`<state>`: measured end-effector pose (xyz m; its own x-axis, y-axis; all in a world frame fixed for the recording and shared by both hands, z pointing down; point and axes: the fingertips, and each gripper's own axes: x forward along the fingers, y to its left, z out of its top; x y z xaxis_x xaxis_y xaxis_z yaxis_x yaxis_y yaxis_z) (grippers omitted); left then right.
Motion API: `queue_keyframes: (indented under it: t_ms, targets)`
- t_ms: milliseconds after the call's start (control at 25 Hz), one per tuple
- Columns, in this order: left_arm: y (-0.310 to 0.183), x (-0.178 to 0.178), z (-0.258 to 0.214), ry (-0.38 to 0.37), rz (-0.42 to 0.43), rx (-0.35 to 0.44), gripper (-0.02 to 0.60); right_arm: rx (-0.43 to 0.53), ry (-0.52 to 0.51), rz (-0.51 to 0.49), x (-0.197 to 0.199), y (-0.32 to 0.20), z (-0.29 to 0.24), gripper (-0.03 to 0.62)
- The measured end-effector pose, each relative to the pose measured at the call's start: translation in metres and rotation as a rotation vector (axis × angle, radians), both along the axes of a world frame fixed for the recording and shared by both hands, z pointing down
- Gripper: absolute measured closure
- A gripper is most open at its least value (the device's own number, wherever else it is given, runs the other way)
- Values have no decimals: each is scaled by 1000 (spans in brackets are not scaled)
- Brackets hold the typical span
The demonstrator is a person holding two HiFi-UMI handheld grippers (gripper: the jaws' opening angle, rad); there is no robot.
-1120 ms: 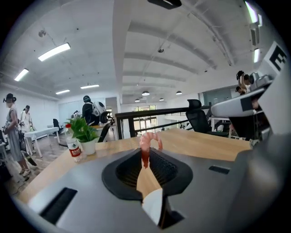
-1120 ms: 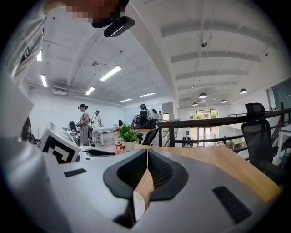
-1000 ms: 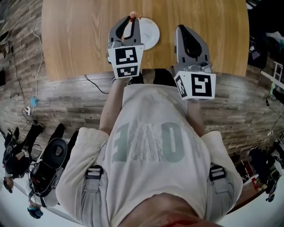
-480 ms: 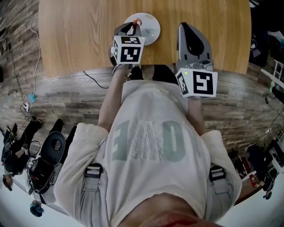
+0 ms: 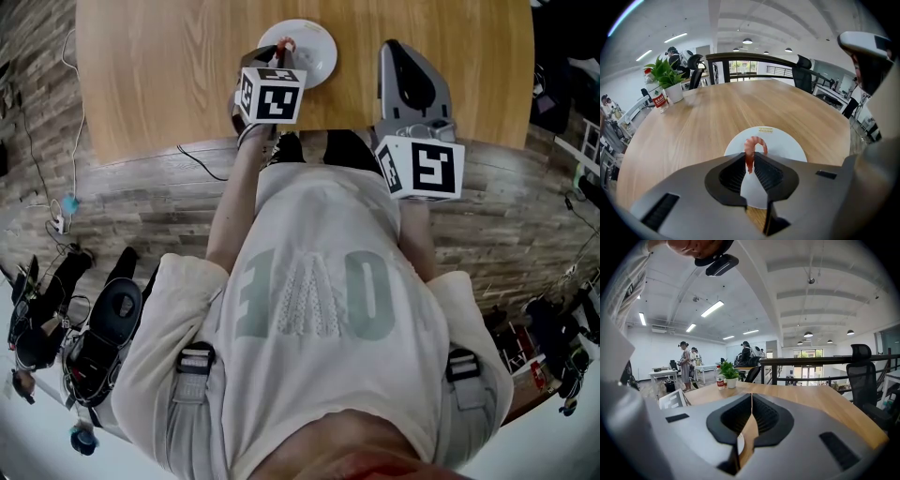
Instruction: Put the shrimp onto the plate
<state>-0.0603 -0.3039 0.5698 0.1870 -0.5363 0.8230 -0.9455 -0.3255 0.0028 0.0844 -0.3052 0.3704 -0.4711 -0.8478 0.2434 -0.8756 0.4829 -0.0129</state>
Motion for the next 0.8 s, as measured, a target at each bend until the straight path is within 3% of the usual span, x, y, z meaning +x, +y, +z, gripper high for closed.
queue_keyframes:
  t_ms: [240, 520, 800]
  targets:
    - [1, -4, 3, -23, -9, 9, 520, 10, -5, 16, 4, 0, -2, 574]
    - [4, -7, 0, 1, -20, 7, 504, 17, -9, 18, 6, 0, -5, 574]
    - [-3, -15, -20, -1, -52, 63, 495, 20, -13, 2, 0, 4, -6, 574]
